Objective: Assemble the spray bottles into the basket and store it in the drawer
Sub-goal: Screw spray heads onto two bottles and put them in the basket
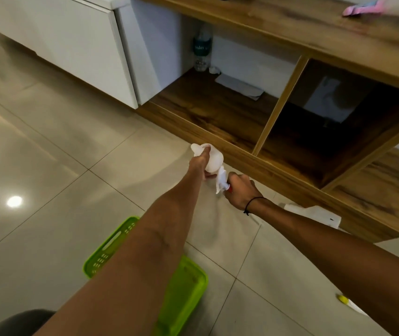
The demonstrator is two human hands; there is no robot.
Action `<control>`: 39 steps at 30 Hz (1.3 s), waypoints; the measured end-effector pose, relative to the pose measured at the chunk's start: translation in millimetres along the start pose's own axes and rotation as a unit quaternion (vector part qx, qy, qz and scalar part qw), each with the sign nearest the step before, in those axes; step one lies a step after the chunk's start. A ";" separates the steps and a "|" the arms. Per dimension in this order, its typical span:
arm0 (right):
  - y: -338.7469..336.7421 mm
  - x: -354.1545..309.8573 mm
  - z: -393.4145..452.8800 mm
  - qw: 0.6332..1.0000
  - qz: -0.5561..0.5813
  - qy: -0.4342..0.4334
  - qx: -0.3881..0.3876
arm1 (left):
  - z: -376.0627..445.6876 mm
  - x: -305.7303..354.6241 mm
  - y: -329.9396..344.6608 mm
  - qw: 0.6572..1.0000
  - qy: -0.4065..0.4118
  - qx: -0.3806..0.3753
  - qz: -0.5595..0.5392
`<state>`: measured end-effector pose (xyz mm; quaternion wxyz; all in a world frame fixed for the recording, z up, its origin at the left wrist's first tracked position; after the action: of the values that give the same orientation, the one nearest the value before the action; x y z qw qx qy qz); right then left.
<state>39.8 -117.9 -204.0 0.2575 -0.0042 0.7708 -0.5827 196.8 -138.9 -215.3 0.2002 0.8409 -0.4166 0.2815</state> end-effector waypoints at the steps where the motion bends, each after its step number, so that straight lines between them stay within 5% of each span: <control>1: -2.8 3.5 0.1 1.000 0.008 0.005 0.004 | 4.2 -0.9 3.3 1.000 0.002 0.002 -0.010; 9: -60.9 1.7 -9.2 0.984 0.124 0.040 0.121 | 8.2 -9.3 -15.4 0.991 0.080 0.009 0.109; 14: -122.3 -28.3 -10.3 0.962 0.170 0.030 0.210 | -27.1 -7.7 -75.8 0.909 0.261 0.061 0.318; 18: -163.1 -64.7 -4.0 0.937 0.227 0.007 0.267 | -62.9 -11.8 -110.0 0.857 0.335 0.084 0.382; 28: -192.5 -132.3 -7.0 0.880 0.358 -0.029 0.309 | -107.7 -26.4 -144.9 0.828 0.413 0.108 0.364; 39: -185.1 -148.2 -20.8 0.892 0.332 -0.048 0.303 | -129.6 -34.8 -157.2 0.829 0.422 0.115 0.349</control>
<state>105.6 -113.2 24.7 0.4613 0.3018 0.5005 -0.6675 267.7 45.6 -154.9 0.1467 0.4558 -0.5222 0.7057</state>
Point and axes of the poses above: each hand's wrist, its own z-axis towards the middle knuckle, its own y-axis out of the palm, x = y × z, the point moved 4 cm from there along z, towards the middle knuckle, and after that the axes turned 4 degrees about x, right-handed, at the moved point
